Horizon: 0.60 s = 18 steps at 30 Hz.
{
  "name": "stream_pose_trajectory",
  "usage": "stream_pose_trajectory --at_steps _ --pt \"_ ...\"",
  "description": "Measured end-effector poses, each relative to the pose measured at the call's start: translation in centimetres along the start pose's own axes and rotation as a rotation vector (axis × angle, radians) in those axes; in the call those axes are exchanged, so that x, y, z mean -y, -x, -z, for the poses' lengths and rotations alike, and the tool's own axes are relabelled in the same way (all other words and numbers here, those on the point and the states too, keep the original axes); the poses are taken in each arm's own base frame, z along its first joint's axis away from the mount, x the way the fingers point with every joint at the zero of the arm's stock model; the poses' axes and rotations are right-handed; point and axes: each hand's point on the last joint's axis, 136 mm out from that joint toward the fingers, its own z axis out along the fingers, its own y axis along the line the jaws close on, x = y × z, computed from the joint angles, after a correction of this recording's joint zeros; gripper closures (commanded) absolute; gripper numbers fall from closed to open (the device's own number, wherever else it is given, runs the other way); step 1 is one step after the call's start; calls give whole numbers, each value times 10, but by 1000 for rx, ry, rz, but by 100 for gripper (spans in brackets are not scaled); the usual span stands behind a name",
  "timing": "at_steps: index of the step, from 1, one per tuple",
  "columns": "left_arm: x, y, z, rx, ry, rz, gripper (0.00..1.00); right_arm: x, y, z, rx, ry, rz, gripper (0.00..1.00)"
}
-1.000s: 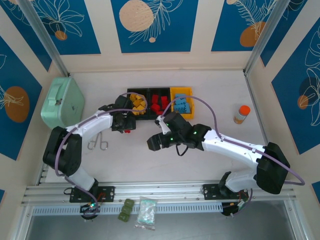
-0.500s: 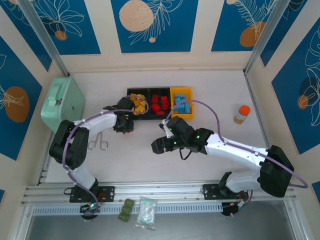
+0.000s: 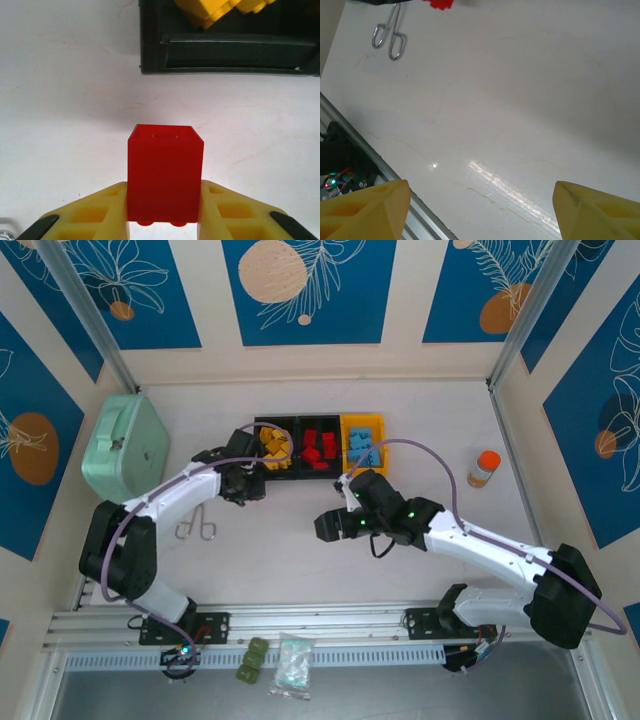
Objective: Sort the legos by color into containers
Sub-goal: Pick up the lego from the center of the table, then place the lego in the container.
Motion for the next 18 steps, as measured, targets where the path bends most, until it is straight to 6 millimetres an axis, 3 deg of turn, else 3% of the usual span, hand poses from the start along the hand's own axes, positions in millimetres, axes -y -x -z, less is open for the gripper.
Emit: stream_pose_trajectory --at_steps 4,7,12,18 --pt "14 -1 7 -8 -39 -11 68 19 7 10 46 -27 -74 24" --pt "35 7 16 5 -75 -38 69 34 10 18 76 -52 -129 24" --pt "88 36 27 51 -157 -92 69 50 8 27 103 -86 -195 24" --pt "139 70 22 76 -205 -131 70 55 3 36 121 -96 -233 24"
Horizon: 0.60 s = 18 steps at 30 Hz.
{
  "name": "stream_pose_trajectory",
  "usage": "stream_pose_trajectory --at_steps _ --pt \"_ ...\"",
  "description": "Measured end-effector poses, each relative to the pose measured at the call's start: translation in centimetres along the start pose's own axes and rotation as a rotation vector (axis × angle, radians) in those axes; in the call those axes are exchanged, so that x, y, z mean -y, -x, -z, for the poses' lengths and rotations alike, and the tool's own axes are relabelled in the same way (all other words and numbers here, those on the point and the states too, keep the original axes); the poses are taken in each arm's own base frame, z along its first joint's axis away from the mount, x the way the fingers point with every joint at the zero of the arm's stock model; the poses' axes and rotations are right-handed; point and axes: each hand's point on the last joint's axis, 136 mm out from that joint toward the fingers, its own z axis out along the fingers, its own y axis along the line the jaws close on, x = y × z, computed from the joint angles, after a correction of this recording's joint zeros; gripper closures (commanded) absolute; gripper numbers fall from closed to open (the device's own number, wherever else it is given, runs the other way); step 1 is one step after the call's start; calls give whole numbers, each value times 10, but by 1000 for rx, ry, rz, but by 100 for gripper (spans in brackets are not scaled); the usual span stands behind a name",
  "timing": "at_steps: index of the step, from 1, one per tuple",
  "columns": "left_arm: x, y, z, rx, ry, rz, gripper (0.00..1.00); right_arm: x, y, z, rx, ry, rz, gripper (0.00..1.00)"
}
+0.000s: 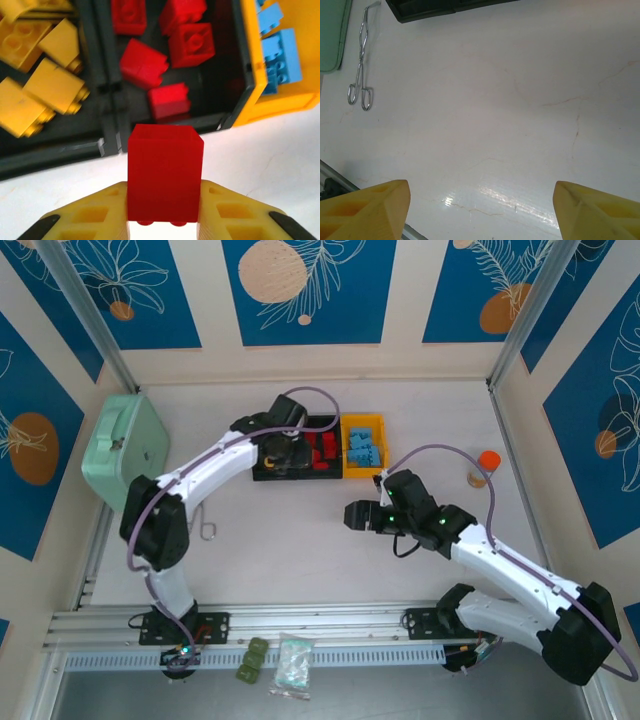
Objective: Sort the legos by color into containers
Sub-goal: Place the lego in the container.
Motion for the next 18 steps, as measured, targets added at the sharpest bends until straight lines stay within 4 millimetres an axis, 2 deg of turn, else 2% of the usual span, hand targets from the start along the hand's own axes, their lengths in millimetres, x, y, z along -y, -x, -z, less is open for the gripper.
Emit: stream_pose_trajectory --at_steps 5,12,14,18 --pt "16 16 -28 -15 -11 -9 70 8 -7 6 6 -13 -27 24" --pt "22 13 -66 -80 6 -19 69 19 -13 14 17 -34 -61 24" --pt "23 11 -71 -91 9 -24 64 22 -14 15 18 -43 -69 24" --pt "28 10 -73 -99 9 -37 46 24 -14 15 16 -49 -76 24"
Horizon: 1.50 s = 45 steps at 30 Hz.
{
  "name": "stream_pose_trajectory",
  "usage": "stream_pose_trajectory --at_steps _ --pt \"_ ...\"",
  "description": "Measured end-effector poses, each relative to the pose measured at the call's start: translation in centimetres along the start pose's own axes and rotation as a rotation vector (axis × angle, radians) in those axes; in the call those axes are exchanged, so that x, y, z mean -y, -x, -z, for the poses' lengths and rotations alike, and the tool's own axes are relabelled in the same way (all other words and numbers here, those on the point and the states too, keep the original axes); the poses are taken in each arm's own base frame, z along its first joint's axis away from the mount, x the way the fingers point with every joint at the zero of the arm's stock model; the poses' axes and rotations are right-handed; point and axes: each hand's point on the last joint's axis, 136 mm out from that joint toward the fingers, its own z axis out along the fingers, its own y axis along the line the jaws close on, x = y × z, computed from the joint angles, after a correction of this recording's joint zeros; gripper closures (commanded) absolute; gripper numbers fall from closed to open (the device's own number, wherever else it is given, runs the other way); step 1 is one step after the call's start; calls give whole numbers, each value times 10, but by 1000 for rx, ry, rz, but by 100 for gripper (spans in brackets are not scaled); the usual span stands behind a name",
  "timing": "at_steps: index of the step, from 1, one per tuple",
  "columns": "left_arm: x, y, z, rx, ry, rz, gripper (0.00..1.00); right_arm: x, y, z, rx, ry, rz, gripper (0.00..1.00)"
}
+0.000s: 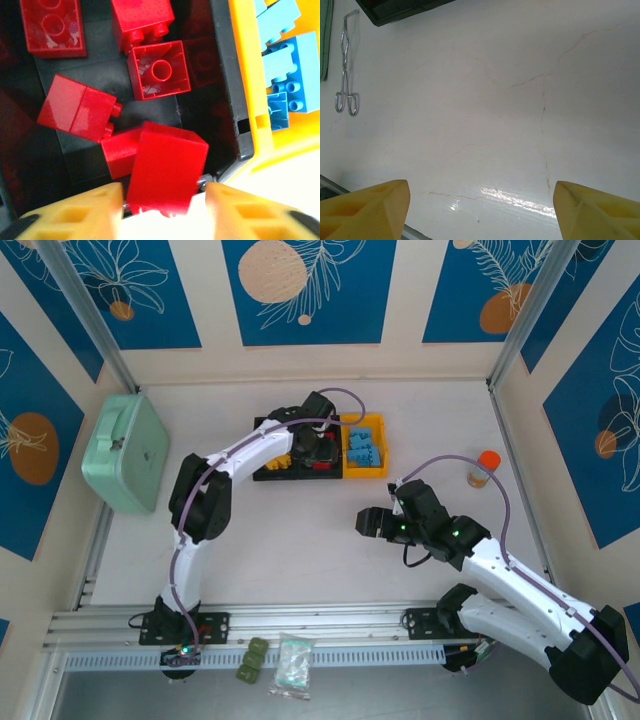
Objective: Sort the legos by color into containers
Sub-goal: Place the lego in the container, then reset both arms
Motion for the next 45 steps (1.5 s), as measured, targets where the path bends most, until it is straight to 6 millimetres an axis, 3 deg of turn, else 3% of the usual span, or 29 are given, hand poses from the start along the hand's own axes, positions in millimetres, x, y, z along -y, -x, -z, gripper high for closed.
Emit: stream_pose_trajectory --at_steps 2,8,14,17,19,21,22,23,28,35,38,41,45 --pt "3 1 2 4 -3 -6 40 0 0 0 0 -1 -1 24" --pt "3 0 12 15 -6 -10 38 2 -1 -3 -9 -9 -3 24" --pt "-5 -13 60 77 -13 -39 32 6 0 -7 -19 -29 -12 23" --pt "-11 -22 83 126 -26 -54 24 8 1 -10 -22 -37 -8 21" --pt "-18 -29 92 149 -26 -61 12 6 5 -11 -21 -38 1 19" --pt "-30 -38 98 172 -12 -62 0 1 12 -11 -12 -32 15 17" --pt "-35 -44 100 176 -7 -57 1 -2 16 -11 -6 -28 21 5" --pt "-42 -49 102 183 0 -48 1 -5 20 -11 -1 -27 27 1" --pt "-81 -68 125 261 56 -10 1 -20 47 -14 29 -20 71 1" --pt "-135 -77 185 503 164 30 1 -26 97 -19 123 -101 142 1" --pt "-165 -80 205 608 256 35 1 -19 124 -15 226 -186 186 1" --pt "-196 -86 212 685 365 33 1 -5 151 -8 376 -282 264 1" --pt "-230 -98 202 735 490 9 1 40 167 -5 519 -448 346 1"
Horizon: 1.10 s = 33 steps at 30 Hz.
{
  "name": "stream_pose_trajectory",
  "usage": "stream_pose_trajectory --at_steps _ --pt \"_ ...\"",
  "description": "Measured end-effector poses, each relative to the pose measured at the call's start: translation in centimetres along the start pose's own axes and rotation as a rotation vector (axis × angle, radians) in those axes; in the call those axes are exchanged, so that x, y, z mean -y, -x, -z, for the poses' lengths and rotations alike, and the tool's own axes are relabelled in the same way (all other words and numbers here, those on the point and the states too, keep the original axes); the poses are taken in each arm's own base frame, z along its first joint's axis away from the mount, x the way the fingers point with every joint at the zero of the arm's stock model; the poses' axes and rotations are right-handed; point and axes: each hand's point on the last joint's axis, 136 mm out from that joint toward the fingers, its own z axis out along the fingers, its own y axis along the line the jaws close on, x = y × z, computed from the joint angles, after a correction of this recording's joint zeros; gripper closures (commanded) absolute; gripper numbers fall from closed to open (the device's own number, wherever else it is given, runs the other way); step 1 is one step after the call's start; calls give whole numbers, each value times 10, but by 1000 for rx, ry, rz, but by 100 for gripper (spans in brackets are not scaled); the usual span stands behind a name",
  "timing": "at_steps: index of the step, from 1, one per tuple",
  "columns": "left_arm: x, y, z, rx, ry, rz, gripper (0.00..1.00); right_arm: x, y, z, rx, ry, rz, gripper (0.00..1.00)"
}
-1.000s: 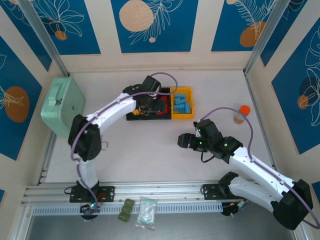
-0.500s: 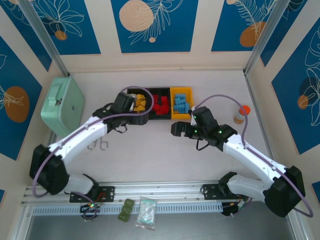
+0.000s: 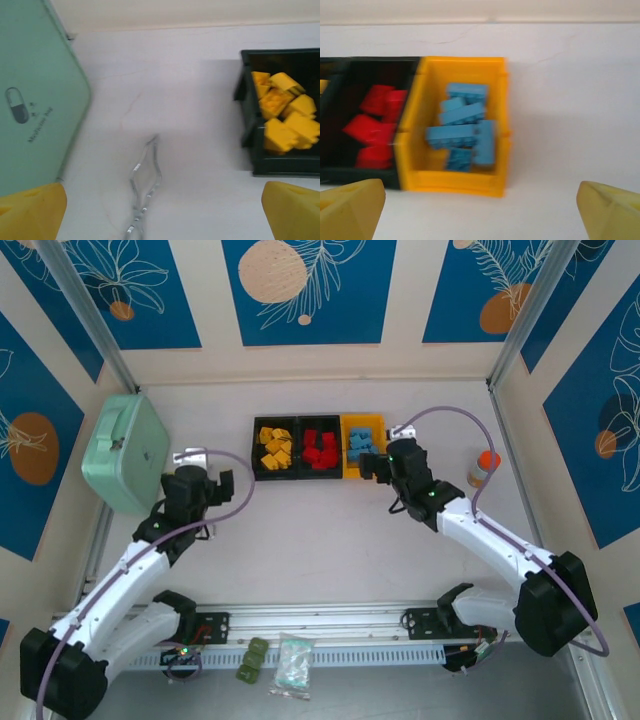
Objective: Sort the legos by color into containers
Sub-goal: Reset both arms
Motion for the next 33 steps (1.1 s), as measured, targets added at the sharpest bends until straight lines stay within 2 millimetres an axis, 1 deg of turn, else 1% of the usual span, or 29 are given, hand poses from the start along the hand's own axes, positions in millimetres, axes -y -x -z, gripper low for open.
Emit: stream_pose_trajectory --at_steps 2,3,5,7,9,11,12,13,14,16,17,19,21,22,23,26,28,33 --pt "-10 -14 -12 9 40 -29 1 34 -10 -9 3 -111 2 1" --pt "-15 -21 -17 -1 57 -37 1 48 -12 -11 4 -154 -9 1" --pt "-23 -34 -34 -22 97 -54 1 79 -17 -16 30 -239 -45 1" --pt "-26 -46 -52 -22 122 -62 1 99 -29 -19 46 -286 -59 1" --pt "-26 -62 -68 -20 136 -72 1 110 -48 -25 41 -313 -47 1" --pt "-22 -80 -85 -36 141 -107 1 114 -69 -35 28 -323 -23 1" --pt "-20 -86 -90 -48 136 -129 1 115 -78 -40 16 -326 -5 1" --pt "-16 -88 -95 -46 122 -150 1 114 -86 -45 8 -318 14 1" --pt "-12 -85 -99 -20 108 -158 1 113 -89 -49 11 -302 24 1" --pt "-8 -75 -106 52 93 -150 1 108 -88 -58 36 -241 25 1" --pt "-7 -74 -107 69 84 -145 1 107 -84 -64 61 -208 11 1" --pt "-8 -72 -105 100 62 -132 1 115 -82 -72 80 -163 -32 1" --pt "-9 -68 -110 136 52 -120 1 125 -81 -77 98 -136 -73 1" --pt "-9 -73 -114 109 40 -124 1 129 -82 -78 91 -128 -85 1" --pt "-9 -72 -116 101 27 -118 0 127 -81 -79 94 -110 -87 1" --pt "-18 -59 -123 122 36 -76 1 119 -74 -80 110 -81 -91 1" --pt "-19 -54 -124 134 38 -66 1 114 -72 -80 116 -68 -89 1" --pt "-17 -53 -124 135 26 -63 1 113 -72 -80 117 -61 -94 1"
